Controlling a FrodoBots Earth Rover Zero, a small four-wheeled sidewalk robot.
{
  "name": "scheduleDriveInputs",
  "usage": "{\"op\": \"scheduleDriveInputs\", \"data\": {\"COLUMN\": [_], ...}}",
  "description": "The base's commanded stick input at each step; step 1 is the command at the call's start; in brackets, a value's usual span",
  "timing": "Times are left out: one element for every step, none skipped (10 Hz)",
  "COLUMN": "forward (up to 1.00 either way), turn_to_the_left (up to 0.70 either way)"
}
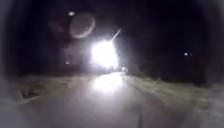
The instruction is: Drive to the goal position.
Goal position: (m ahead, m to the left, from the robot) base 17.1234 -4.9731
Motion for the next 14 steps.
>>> {"op": "scheduleDriveInputs", "data": {"forward": [1.0,1.0,1.0,1.0,1.0,1.0,1.0,1.0,1.0,1.0,1.0,1.0,1.0,1.0], "turn_to_the_left": [0.0,0.0,0.0,0.39,0.27,0.15,0.04,0.0,0.0,0.0,0.0,0.0,0.0,0.0]}}
